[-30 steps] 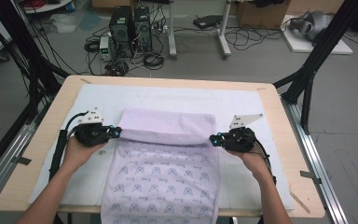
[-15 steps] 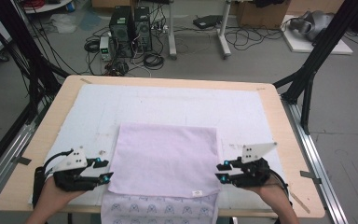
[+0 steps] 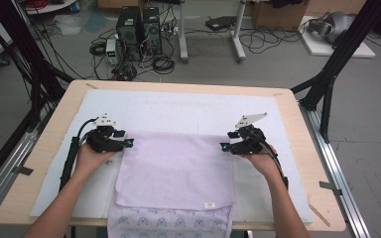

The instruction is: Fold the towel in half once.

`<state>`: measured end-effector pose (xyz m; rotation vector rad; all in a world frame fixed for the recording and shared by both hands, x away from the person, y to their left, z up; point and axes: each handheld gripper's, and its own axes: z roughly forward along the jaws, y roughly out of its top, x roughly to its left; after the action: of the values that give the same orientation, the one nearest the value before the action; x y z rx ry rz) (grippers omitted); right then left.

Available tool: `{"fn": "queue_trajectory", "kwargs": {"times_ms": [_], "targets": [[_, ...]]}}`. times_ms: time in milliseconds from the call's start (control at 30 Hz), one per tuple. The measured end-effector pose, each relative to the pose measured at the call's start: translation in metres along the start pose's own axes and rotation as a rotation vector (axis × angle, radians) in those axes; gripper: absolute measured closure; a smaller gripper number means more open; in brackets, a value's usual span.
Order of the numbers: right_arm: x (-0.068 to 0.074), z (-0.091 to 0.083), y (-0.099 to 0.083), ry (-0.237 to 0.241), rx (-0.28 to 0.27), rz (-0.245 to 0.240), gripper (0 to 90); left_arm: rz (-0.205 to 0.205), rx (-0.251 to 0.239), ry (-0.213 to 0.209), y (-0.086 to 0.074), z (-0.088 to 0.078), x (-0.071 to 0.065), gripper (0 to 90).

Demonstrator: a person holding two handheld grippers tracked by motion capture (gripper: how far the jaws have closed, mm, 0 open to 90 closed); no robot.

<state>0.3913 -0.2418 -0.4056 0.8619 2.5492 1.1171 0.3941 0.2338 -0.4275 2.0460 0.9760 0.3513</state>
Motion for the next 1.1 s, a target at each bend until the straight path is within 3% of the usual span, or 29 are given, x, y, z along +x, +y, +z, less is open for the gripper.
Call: {"fn": "queue_trajectory", "kwargs": {"times_ms": [33,167,300,400,500,567,633,700,767,833,1100], "targets": [[-0.005,0.004,-0.001,0.004,0.005,0.018,41.8,-0.014,0.006,-0.022,0.002,0.006,0.003,42.6],[-0.019,0.018,-0.007,0.005,0.050,0.033,40.7,-0.033,-0.004,-0.032,0.005,0.017,0.007,42.4],[-0.029,0.027,-0.014,0.019,0.048,0.096,39.3,-0.029,0.025,0.003,0.003,0.023,0.011,44.7],[-0.032,0.032,-0.017,0.023,0.056,0.103,41.4,-0.026,0.041,0.007,0.000,0.026,0.012,45.6],[-0.029,0.032,-0.015,0.034,0.062,0.089,58.7,0.009,0.041,0.007,0.001,0.026,0.009,56.6],[-0.026,0.034,-0.012,0.066,0.070,0.091,77.8,0.035,0.034,-0.017,0.002,0.026,0.007,74.0],[-0.023,0.034,-0.008,0.083,0.086,0.060,82.9,0.053,0.019,0.003,0.004,0.025,0.005,84.1],[-0.024,0.033,-0.004,0.069,0.098,0.054,83.8,0.044,0.001,0.030,0.007,0.023,0.007,85.2],[-0.027,0.028,0.004,0.031,0.081,0.053,83.8,0.031,0.001,0.040,0.018,0.020,0.012,85.5],[-0.032,0.019,0.018,-0.010,0.031,0.056,83.8,0.031,-0.019,0.069,0.038,0.013,0.016,85.5],[-0.054,-0.039,0.103,-0.129,-0.068,-0.026,83.8,0.087,-0.180,0.164,0.140,-0.036,0.026,85.6]]}}
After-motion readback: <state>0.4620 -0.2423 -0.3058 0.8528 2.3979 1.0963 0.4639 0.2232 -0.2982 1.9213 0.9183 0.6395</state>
